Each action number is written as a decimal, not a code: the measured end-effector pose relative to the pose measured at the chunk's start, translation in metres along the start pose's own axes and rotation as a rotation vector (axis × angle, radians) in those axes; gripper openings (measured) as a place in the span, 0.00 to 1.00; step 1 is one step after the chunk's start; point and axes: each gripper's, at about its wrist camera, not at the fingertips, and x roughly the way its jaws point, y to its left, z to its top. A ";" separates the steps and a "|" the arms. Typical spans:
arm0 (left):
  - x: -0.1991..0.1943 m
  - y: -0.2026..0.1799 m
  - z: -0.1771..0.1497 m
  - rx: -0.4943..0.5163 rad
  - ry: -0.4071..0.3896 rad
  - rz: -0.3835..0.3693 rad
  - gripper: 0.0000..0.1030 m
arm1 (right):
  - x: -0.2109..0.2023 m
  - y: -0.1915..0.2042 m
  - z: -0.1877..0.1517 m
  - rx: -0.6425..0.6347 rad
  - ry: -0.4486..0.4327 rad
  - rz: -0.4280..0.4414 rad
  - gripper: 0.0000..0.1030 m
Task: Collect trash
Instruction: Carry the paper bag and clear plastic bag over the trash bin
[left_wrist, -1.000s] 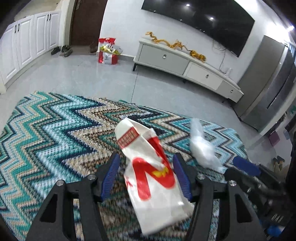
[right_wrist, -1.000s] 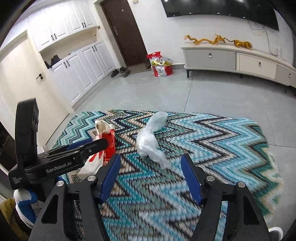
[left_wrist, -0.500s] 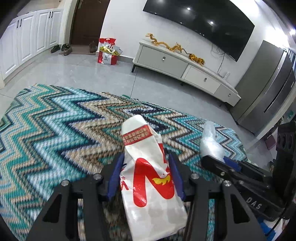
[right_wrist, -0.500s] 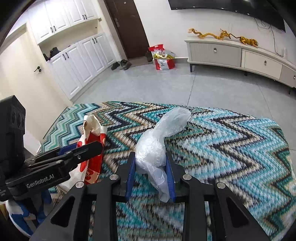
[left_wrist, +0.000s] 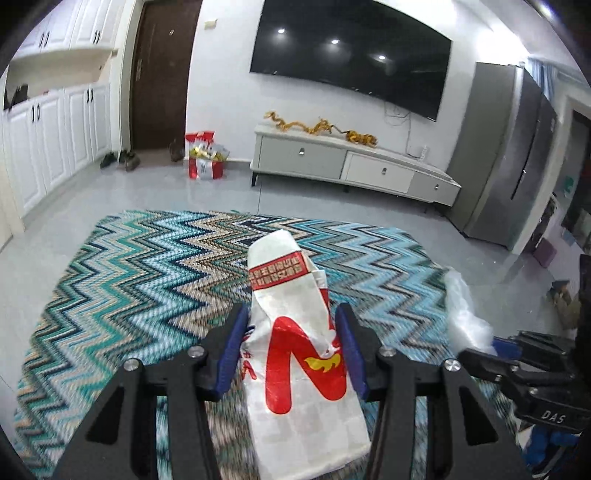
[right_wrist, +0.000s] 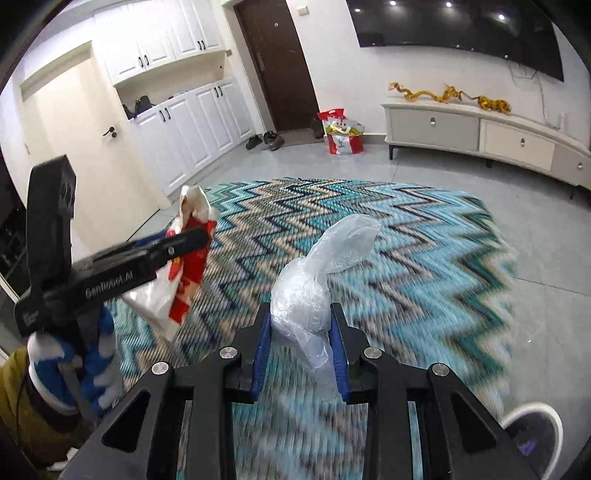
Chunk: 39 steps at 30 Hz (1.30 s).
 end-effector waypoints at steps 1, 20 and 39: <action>-0.010 -0.008 -0.005 0.018 -0.010 0.006 0.45 | -0.015 0.001 -0.010 0.006 -0.008 -0.005 0.29; -0.072 -0.158 -0.030 0.308 -0.059 -0.077 0.45 | -0.166 -0.097 -0.112 0.231 -0.120 -0.220 0.29; -0.009 -0.316 -0.050 0.522 0.055 -0.210 0.45 | -0.179 -0.202 -0.182 0.409 -0.028 -0.326 0.29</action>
